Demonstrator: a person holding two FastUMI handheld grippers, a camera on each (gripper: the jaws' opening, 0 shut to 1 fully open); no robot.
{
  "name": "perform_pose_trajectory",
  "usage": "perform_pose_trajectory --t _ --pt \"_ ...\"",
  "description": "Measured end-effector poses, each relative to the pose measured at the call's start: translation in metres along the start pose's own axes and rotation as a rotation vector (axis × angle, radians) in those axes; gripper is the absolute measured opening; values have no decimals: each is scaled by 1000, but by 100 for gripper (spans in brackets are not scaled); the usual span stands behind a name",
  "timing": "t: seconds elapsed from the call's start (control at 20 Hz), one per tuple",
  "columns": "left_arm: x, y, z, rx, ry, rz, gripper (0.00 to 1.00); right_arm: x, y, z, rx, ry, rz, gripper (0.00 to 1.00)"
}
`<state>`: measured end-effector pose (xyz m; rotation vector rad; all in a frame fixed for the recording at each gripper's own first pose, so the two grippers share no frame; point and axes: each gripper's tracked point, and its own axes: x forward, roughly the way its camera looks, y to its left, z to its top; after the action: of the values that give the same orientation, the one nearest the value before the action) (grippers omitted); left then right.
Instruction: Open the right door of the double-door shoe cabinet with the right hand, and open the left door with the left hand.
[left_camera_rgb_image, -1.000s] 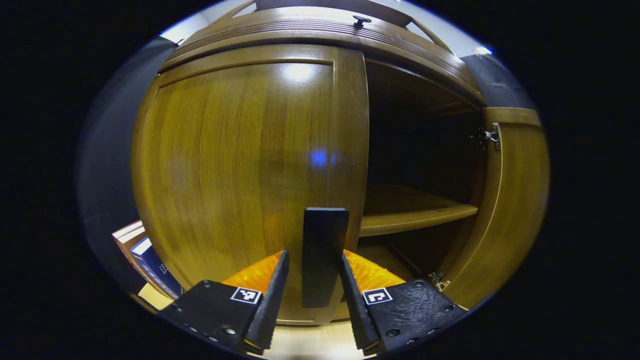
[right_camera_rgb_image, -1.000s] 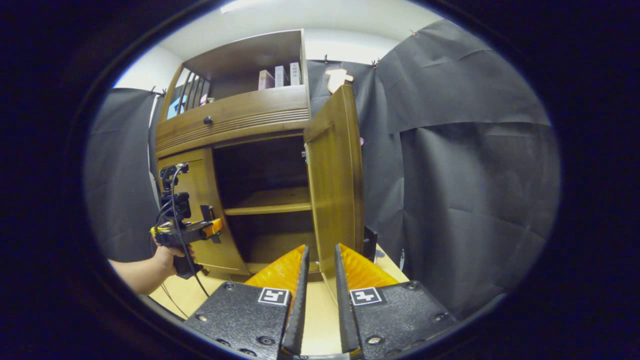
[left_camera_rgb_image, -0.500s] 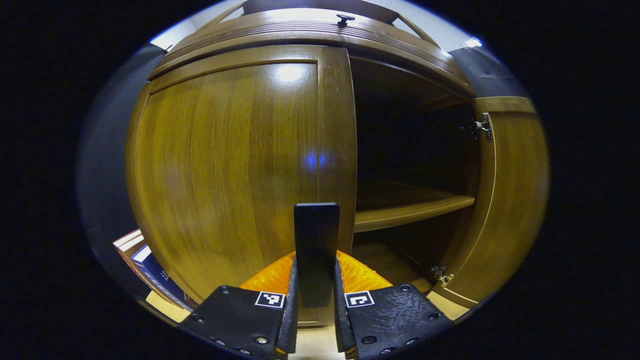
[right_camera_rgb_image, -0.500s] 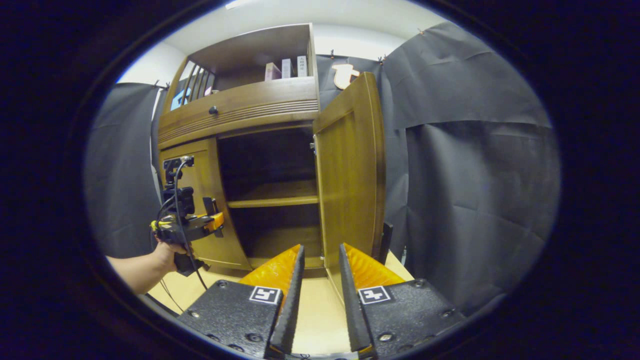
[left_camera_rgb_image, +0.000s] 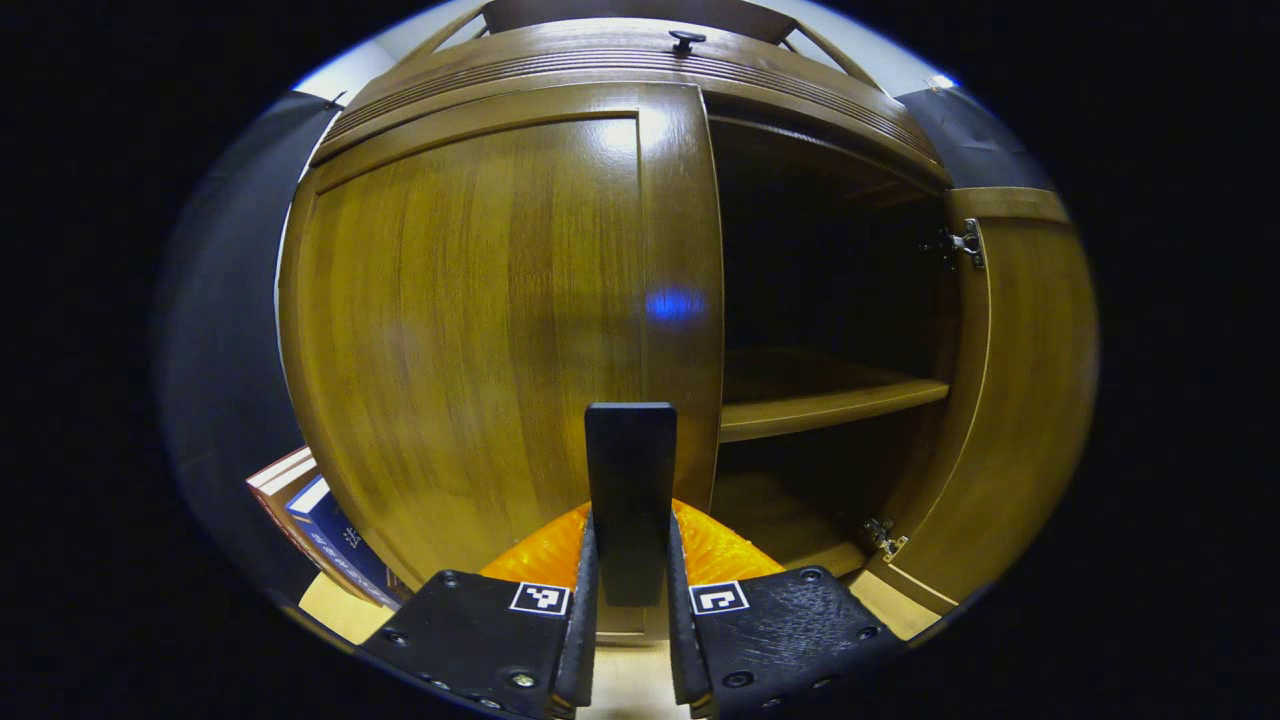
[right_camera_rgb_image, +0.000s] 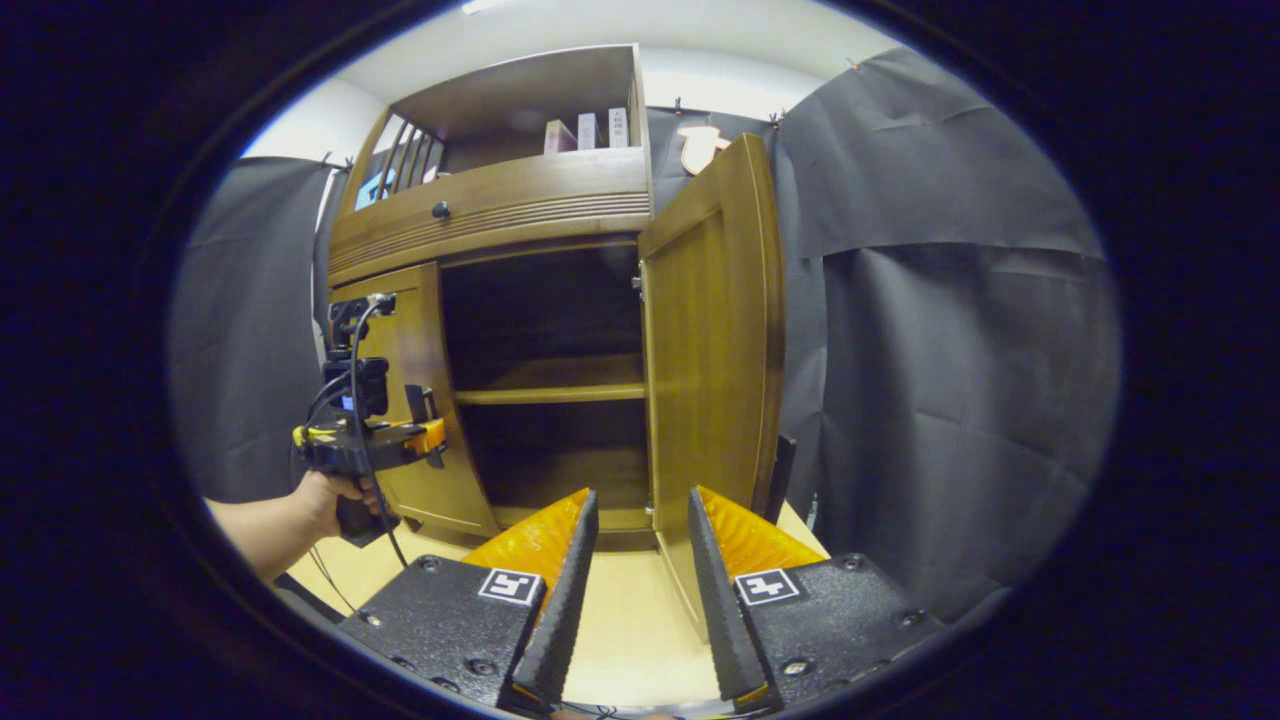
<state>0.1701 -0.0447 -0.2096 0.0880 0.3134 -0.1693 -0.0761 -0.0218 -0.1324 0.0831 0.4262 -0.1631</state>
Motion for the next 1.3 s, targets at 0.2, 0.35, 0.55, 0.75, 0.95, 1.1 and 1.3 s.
perform_pose_trajectory --t 0.2,0.35,0.55,0.75,0.95,1.1,1.3 --pt "-23 4 -5 -18 4 20 29 8 7 -4 5 15 46 57" --pt "-41 8 -8 -20 4 36 38 15 17 -5 -2 25 84 57" --pt "-62 15 -12 -14 -1 40 38 25 33 -4 -25 33 146 57" --pt "-81 22 -16 -29 3 58 21 35 49 -7 -44 40 197 60" --pt "-103 34 -19 -44 2 92 29 47 64 -10 -51 52 243 57" --pt "-119 44 -22 -26 2 103 29 58 77 -10 -54 60 277 60" --pt "-141 60 -25 -16 3 135 29 66 93 -13 -56 69 305 60"
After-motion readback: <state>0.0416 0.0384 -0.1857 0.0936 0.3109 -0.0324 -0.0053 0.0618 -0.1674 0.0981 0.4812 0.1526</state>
